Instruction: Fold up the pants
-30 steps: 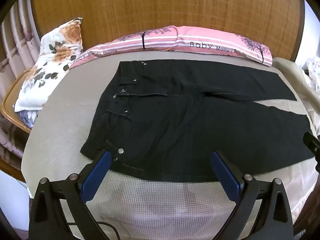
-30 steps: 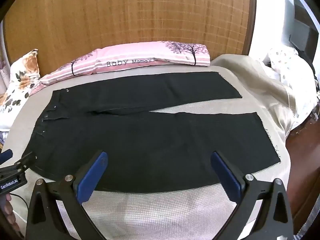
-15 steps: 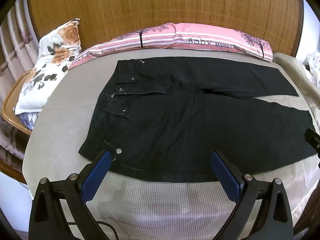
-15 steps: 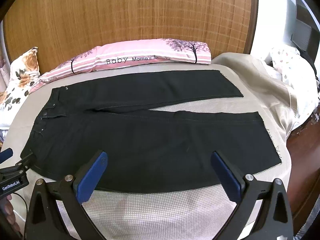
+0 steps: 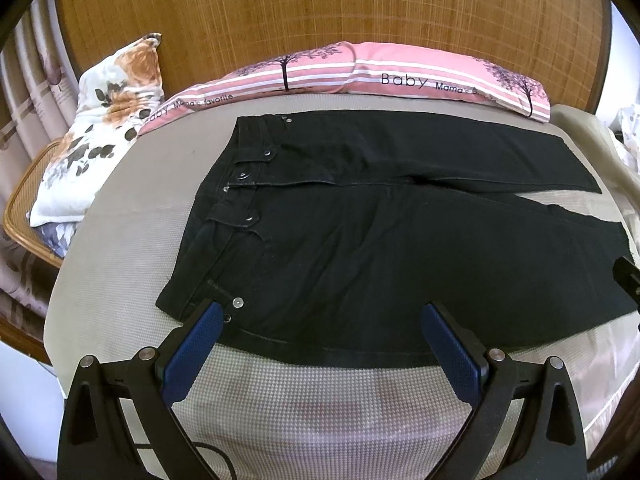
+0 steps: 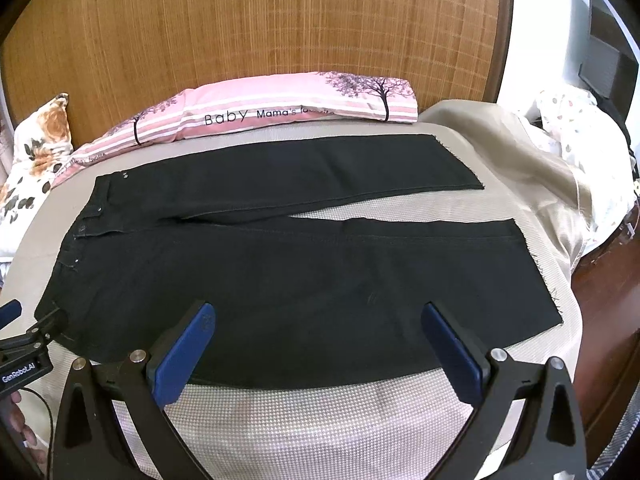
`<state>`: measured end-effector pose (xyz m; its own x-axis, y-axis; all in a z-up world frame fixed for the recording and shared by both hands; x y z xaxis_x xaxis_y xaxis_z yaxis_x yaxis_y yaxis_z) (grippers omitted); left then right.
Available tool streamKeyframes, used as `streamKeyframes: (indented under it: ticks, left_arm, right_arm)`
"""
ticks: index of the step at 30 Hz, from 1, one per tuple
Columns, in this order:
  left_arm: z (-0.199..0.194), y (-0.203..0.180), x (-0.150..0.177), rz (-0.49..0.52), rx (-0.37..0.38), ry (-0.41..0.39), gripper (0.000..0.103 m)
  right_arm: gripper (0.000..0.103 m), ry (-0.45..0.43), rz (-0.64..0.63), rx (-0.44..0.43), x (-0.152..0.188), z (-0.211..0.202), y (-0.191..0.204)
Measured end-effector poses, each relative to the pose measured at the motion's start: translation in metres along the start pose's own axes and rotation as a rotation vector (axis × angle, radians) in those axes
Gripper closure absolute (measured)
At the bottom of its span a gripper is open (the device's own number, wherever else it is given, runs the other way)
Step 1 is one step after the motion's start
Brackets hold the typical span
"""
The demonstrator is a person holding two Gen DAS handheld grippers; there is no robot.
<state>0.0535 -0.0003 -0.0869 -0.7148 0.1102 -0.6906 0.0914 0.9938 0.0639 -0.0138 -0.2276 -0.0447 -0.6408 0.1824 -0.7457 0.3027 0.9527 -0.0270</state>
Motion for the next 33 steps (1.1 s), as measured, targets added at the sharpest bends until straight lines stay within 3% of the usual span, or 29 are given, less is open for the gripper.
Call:
streamKeyframes:
  ticks: [33]
  left_arm:
    - [0.0011,0.0055,0.0055,-0.001,-0.012,0.01,0.004]
  right_arm:
    - [0.001,-0.008,-0.023,0.0,-0.0032,0.0021,0.0047]
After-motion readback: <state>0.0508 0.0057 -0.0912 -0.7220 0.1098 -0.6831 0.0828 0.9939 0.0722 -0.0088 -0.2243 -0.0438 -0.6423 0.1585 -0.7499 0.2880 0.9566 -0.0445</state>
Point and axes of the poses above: each gripper's, at about its wrist camera, not at the fingertips, and z roughly the way its jaws point, y to its left, x to its underside, the point moved 7 cm from there along z, roughly the way its jaws point, and after that the axes turned 9 degrees about -y, right-handed, at the moved point
